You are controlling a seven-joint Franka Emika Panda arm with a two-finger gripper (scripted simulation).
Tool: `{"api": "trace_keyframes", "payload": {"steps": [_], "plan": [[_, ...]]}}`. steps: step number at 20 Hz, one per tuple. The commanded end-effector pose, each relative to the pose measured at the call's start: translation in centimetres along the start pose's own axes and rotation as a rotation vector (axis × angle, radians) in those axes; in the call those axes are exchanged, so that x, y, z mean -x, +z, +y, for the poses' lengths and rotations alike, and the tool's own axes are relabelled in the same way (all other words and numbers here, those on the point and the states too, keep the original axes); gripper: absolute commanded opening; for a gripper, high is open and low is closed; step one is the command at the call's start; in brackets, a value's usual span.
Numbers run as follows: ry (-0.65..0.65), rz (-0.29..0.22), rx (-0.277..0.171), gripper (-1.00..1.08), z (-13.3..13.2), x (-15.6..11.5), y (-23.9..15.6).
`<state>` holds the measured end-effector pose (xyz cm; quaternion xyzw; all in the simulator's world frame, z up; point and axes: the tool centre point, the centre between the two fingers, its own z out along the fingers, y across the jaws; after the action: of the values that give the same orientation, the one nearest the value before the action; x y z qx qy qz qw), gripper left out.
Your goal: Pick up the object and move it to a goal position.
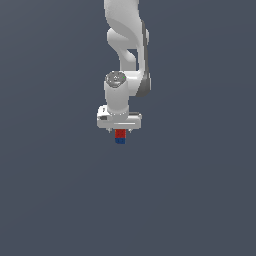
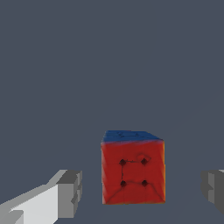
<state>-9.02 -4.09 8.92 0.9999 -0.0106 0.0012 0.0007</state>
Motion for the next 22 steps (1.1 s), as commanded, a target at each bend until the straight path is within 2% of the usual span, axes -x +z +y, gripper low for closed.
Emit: {"api": "trace_keyframes", "payload": {"steps": [1, 9, 22], "plan": [[-0.001, -0.001, -0.001, 1.0, -0.1, 0.5, 0.4], [-0.002, -0.003, -0.001, 1.0, -0.1, 0.7, 1.0], [-0.002, -0.003, -0.001, 1.0, -0.1, 0.8, 5.5]]}}
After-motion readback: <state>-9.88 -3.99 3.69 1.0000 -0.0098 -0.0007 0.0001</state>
